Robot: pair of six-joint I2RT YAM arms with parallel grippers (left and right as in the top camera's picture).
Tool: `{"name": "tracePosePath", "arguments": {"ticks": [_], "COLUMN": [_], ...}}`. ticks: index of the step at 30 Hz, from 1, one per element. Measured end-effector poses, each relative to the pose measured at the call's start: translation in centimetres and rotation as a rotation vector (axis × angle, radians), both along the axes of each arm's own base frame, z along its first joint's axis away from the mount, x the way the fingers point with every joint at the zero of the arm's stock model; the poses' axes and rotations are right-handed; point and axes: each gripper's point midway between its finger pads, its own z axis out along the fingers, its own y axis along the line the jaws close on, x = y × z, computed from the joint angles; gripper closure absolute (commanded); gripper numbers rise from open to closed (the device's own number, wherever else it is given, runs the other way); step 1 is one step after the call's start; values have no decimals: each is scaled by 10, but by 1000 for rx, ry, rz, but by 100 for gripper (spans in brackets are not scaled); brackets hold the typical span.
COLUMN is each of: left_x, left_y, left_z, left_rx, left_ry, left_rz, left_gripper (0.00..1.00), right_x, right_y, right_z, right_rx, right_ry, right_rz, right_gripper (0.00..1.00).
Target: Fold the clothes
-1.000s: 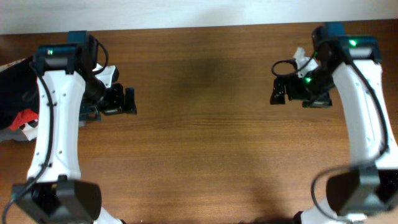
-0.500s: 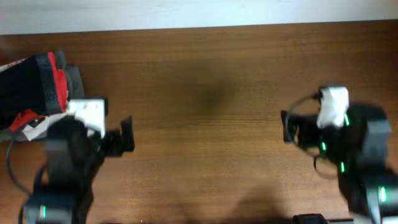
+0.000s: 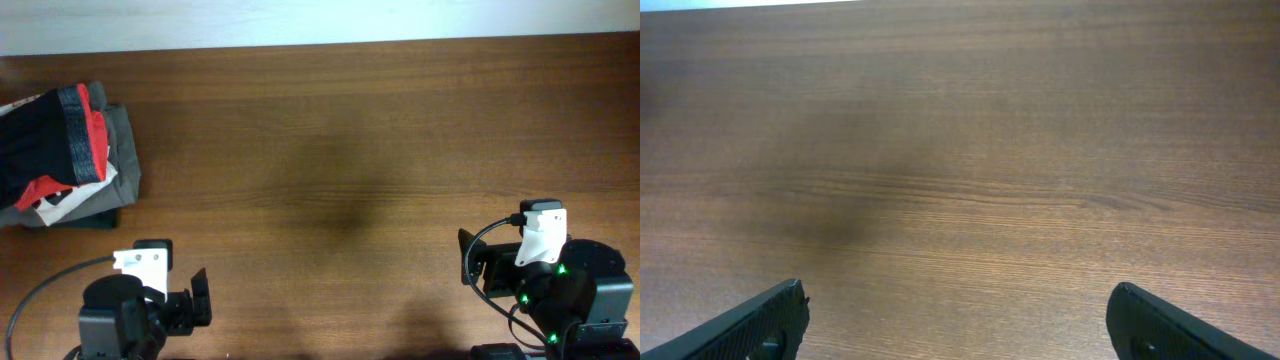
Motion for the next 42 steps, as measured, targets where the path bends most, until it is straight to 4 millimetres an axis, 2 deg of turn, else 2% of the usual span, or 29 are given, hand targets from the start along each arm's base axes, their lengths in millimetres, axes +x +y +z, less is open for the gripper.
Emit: {"name": "tracePosePath", "arguments": {"ticks": [14,18,22,29,34,39,42], "left_x": [0,0,0,0,0,0,0], "left_y": [0,0,0,0,1,1,1], "left_z": [0,0,0,-1,0,0,0], "left_rx": [2,2,2,2,3,3,3], "left_ry": [0,0,1,2,1,1,1], "left_rz": [2,2,2,2,2,2,2], "left_gripper": [1,1,1,1,1,1,1], "right_x": [-5,-11,-7,10,22,36,44], "right_y": [-2,-4,-5,-4,-3,-2,-2], "right_z": [-2,5,5,-28,-41,-50,-72], "right_rx": [-6,-12,-16,-11,-5,-4,-5], "right_ry": [5,-58,-173,-379,-531,-610,-601], "right_rz": [-8,-18,-19,-19,-13,-13,-13], "right_gripper": [1,1,1,1,1,1,1]}}
